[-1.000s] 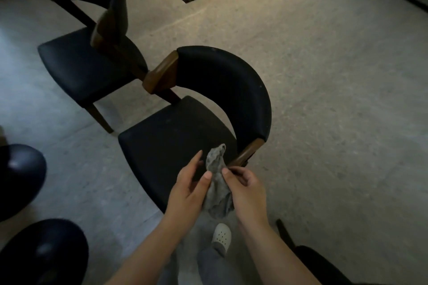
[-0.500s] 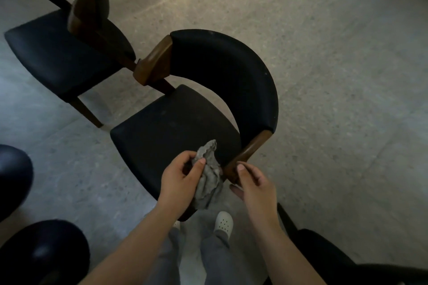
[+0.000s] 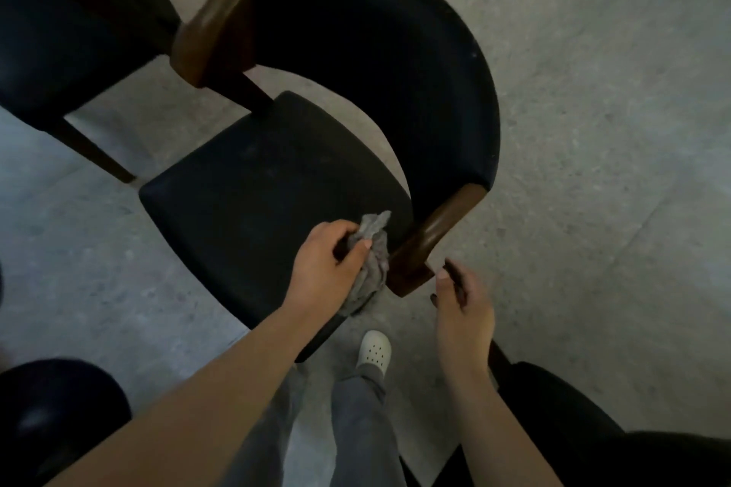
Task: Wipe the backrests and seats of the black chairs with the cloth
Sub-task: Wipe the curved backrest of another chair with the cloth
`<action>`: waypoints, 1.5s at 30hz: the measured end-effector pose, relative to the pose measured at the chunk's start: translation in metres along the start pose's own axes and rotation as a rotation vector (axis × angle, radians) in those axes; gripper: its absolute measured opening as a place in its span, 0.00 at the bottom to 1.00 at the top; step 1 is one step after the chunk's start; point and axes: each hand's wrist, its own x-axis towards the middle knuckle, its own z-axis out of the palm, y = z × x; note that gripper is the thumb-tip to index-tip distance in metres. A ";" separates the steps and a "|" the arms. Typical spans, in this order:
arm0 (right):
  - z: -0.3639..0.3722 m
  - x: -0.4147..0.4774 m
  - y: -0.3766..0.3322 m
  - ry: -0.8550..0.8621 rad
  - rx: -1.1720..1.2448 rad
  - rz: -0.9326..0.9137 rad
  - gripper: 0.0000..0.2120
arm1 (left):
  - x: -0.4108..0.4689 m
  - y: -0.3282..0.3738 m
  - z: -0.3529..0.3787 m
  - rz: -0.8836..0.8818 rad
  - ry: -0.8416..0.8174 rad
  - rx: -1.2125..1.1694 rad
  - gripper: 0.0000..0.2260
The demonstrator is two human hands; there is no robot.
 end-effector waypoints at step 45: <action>0.039 0.023 0.062 0.197 0.028 -0.260 0.12 | 0.085 0.040 0.095 0.368 -0.019 -0.005 0.12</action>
